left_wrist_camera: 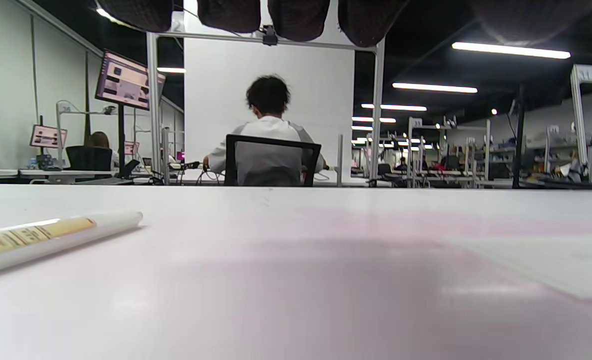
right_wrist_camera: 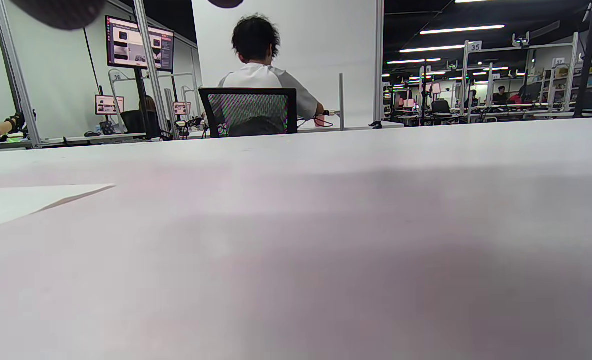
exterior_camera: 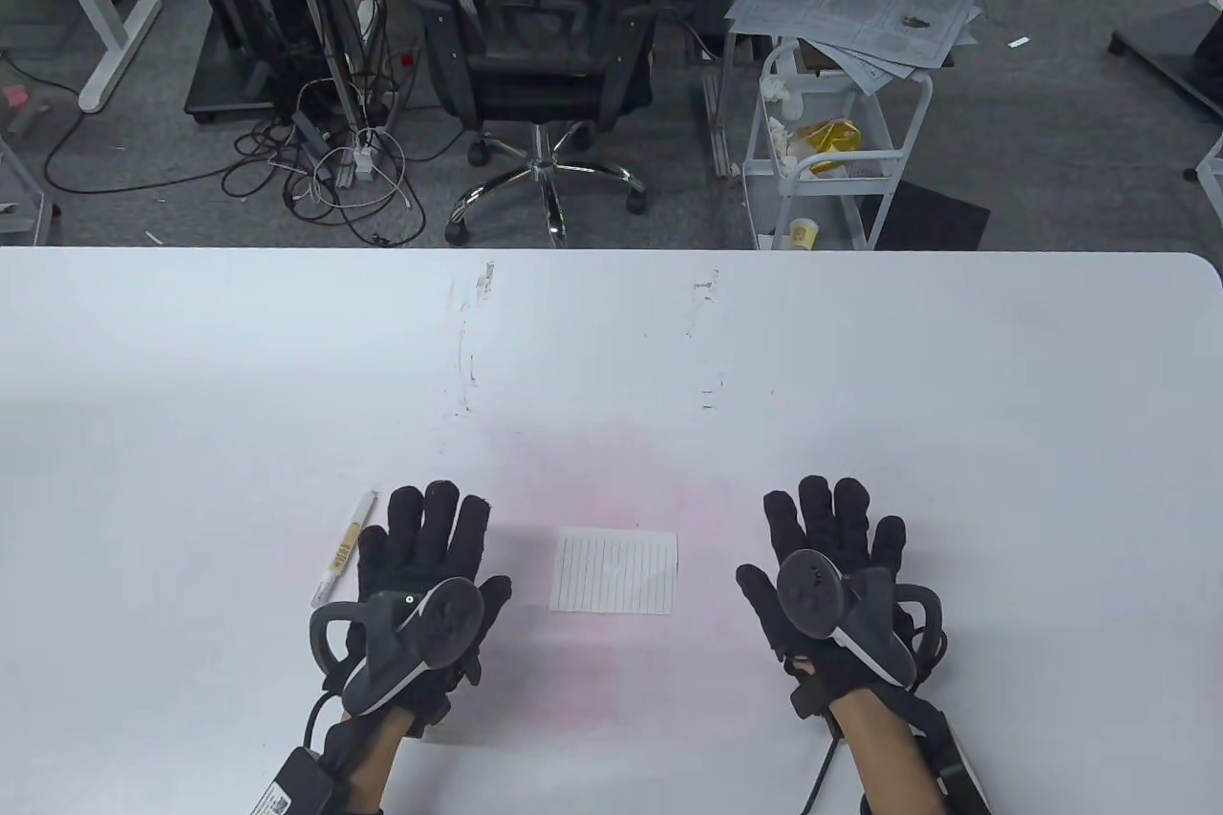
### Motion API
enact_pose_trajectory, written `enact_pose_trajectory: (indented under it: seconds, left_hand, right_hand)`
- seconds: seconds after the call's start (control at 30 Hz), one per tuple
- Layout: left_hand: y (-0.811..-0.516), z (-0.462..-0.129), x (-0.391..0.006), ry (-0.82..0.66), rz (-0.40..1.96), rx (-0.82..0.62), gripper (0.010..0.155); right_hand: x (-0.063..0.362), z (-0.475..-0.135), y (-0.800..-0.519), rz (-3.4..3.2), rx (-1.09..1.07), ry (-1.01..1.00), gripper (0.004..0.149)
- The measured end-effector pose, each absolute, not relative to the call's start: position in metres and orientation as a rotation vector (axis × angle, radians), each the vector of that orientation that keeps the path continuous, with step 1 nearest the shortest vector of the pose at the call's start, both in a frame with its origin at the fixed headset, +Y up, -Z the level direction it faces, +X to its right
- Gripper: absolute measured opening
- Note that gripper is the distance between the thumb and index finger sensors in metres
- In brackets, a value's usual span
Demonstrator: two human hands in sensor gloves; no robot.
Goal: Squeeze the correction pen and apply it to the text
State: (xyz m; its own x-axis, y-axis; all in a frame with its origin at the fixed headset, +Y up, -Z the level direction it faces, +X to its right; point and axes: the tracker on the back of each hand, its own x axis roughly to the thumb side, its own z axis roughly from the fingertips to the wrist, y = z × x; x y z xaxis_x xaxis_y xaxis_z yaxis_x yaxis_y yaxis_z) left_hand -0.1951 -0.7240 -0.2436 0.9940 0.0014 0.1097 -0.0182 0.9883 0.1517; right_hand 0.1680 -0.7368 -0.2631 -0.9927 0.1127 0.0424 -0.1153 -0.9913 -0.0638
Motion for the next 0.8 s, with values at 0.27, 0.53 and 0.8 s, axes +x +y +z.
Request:
enact_pose_trajectory:
  seconds: [0.27,0.53,0.8]
  left_hand:
    - [-0.738,-0.250,-0.183,-0.125,-0.051,0.085,0.079]
    - [-0.738,-0.250,-0.184,-0.126,-0.057,0.082,0.079]
    - [-0.738,-0.250,-0.187,-0.114,-0.050,0.082,0.079]
  right_hand:
    - [0.163,-0.262,-0.740,3.041,0.064,-0.062,0.077]
    - [0.162,-0.262,-0.743,3.054,0.059,-0.020,0.077]
    - [0.160,-0.262,-0.742,3.067,0.064,0.003,0.077]
